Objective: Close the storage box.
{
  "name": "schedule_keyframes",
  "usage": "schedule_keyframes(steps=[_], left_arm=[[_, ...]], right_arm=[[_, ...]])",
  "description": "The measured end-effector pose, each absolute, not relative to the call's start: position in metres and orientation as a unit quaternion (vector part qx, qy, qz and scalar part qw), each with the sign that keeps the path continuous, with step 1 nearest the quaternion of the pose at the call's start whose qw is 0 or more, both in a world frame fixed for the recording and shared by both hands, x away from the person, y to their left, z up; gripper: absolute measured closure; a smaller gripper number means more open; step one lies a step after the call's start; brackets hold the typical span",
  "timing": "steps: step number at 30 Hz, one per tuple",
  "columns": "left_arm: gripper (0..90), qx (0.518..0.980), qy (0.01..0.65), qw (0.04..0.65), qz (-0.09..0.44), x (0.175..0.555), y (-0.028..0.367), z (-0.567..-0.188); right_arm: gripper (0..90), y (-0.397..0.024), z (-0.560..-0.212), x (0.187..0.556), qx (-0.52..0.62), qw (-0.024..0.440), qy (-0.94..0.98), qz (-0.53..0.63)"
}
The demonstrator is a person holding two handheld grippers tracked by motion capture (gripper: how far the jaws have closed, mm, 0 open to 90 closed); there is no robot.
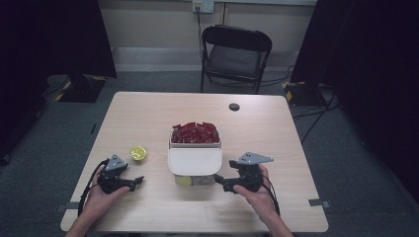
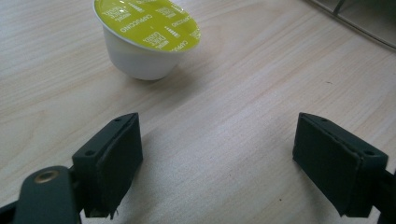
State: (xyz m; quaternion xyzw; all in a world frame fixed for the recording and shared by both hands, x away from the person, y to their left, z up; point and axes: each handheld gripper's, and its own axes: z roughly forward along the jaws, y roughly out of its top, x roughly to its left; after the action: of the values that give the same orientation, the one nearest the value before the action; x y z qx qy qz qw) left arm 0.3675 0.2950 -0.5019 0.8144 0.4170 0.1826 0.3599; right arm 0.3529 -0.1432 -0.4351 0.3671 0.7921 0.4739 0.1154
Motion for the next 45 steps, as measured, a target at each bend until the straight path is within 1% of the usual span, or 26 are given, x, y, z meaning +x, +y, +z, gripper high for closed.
schedule_keyframes(steps=[7,12,24,34,41,45], left_arm=[[15.3,0.810,0.424,0.358,0.187,0.368,0.297,-0.502],[15.3,0.809,0.428,0.357,0.188,0.369,0.298,-0.502],[15.3,0.809,0.428,0.358,0.188,0.369,0.298,-0.502],[15.1,0.806,0.432,0.357,0.190,0.371,0.299,-0.502],[15.0,0.805,0.433,0.357,0.191,0.371,0.299,-0.502],[15.0,0.805,0.434,0.356,0.191,0.371,0.300,-0.502]], right_arm=[[18.8,-0.161,-0.430,0.352,0.384,0.131,0.780,0.477],[16.8,-0.174,-0.424,0.353,0.396,0.143,0.770,0.480],[16.5,-0.211,-0.421,0.366,0.447,0.161,0.740,0.476],[16.5,-0.241,-0.435,0.374,0.500,0.159,0.718,0.457],[16.5,-0.254,-0.453,0.381,0.513,0.203,0.734,0.395],[16.8,-0.261,-0.467,0.388,0.537,0.197,0.732,0.370]])
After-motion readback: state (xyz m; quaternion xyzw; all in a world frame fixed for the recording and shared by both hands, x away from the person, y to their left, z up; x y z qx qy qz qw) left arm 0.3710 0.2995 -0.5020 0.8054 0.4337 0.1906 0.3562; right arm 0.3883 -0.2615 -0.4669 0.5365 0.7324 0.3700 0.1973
